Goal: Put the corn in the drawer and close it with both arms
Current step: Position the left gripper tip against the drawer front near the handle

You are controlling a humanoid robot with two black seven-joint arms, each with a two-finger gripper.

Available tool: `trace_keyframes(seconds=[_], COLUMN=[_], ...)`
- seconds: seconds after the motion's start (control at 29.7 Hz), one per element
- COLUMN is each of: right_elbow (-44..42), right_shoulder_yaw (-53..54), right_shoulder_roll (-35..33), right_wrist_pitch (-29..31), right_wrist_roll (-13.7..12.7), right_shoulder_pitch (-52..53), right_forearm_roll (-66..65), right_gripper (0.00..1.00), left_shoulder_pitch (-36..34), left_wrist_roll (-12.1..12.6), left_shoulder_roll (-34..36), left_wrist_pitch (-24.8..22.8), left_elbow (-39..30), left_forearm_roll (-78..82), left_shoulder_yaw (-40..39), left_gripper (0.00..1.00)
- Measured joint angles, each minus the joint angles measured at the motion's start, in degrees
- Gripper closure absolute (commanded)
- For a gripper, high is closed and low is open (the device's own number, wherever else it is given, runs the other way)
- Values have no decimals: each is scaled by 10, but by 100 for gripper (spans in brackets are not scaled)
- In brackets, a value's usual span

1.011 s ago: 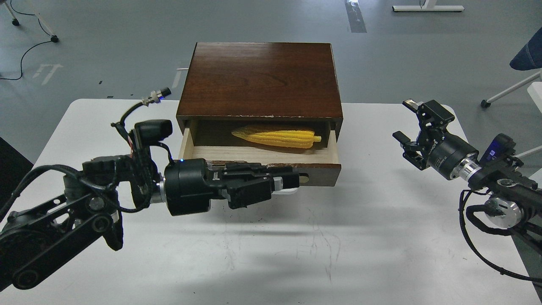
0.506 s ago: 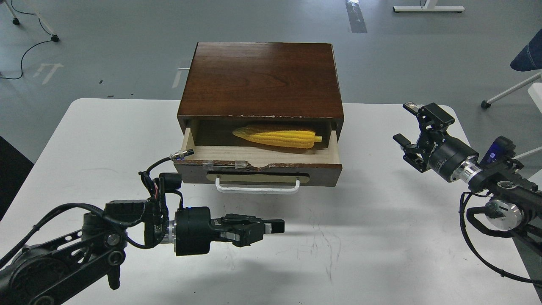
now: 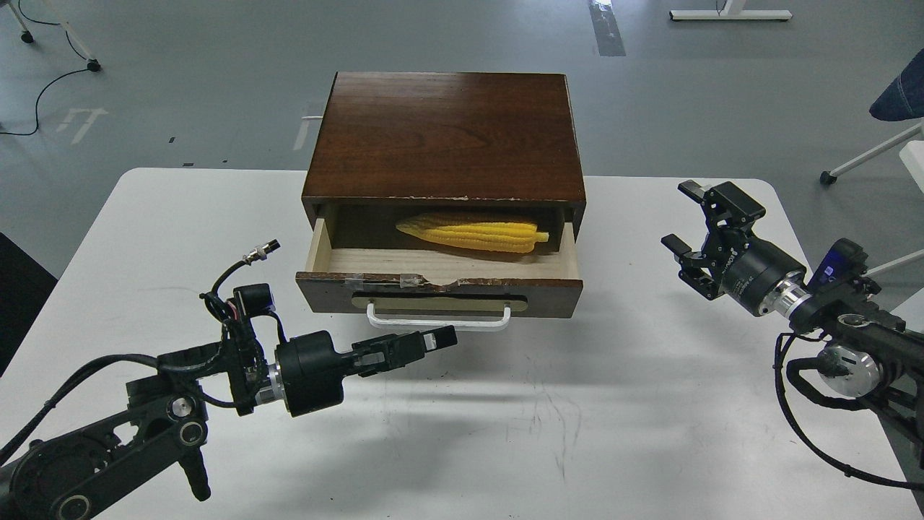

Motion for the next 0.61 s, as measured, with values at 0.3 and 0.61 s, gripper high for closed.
trace_keyframes(seconds=[0.3, 0.61], right_elbow=[0, 0], right_shoulder_yaw=[0, 0], right_shoulder_roll=[0, 7], right_wrist_pitch=[-1, -2], right_wrist_roll=[0, 0], right_shoulder_pitch=[-2, -5], right_forearm_roll=[0, 0], right_gripper=[4, 4], left_shoulder_pitch=[5, 7], left_wrist_roll=[8, 12], left_shoulder_roll=[-1, -1], left_wrist_pitch=[1, 10], left_elbow=[13, 27], left_forearm_roll=[1, -1], left_shoulder_yaw=[1, 0], left_gripper=[100, 100])
